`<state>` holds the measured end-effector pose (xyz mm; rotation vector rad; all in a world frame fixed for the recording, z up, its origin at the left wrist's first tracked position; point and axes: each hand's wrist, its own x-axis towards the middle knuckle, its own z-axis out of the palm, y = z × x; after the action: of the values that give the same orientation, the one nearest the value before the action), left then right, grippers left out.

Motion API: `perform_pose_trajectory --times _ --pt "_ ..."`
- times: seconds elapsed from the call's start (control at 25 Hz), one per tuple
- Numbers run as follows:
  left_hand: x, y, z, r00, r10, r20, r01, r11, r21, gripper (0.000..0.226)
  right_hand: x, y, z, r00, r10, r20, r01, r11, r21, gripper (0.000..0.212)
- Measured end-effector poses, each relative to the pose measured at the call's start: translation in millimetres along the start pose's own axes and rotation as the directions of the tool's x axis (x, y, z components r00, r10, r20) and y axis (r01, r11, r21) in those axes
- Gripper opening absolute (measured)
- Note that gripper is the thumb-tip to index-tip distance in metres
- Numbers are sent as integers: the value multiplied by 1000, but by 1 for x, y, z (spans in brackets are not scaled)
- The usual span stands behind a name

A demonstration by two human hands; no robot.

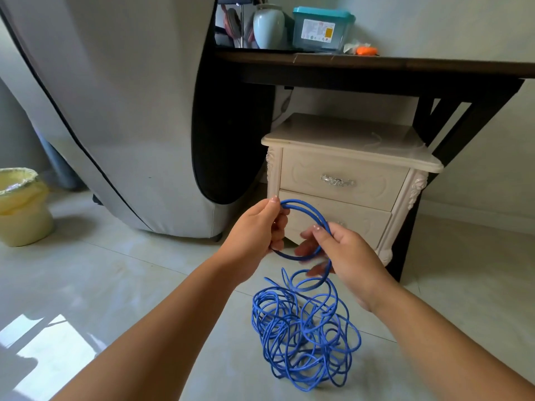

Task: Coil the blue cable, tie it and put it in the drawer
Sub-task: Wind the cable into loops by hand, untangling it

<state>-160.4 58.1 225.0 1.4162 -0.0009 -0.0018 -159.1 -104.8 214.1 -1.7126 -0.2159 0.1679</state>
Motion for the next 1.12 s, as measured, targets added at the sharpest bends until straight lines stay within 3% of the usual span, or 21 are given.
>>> perform_pose_trajectory --times 0.16,0.2,0.32,0.4,0.48,0.56,0.64,0.76,1.0,1.12 --pt "0 0 -5 992 -52 117 53 999 -5 32 2 -3 1 997 58 52 -75 903 423 27" --pt "0 1 -8 986 -69 152 71 997 -11 30 3 -4 0 995 66 77 -94 884 457 27" --pt "-3 6 -16 978 -86 191 79 996 46 30 4 -8 -4 993 32 112 -65 953 297 30" --pt "-4 7 -14 987 -32 155 -13 961 278 32 7 -10 -4 993 19 118 -31 995 96 34" --pt "-6 7 -7 983 14 185 -107 856 505 37 12 -10 -2 997 -4 83 13 994 -108 37" --pt "-6 4 1 974 -22 226 -111 821 559 47 18 -11 3 998 -63 20 65 970 -233 37" --pt "-3 1 5 972 -46 232 -78 864 497 48 22 -11 6 997 -74 -26 69 984 -167 37" --pt "1 -2 5 989 47 143 -107 889 446 39 18 -15 6 1000 8 -19 -4 982 188 32" --pt "1 -6 10 996 31 -80 -24 996 91 40 7 -7 0 973 186 134 -223 903 368 38" --pt "4 -1 9 980 -40 -193 19 994 -110 40 -2 -3 5 976 169 138 -214 860 462 33"
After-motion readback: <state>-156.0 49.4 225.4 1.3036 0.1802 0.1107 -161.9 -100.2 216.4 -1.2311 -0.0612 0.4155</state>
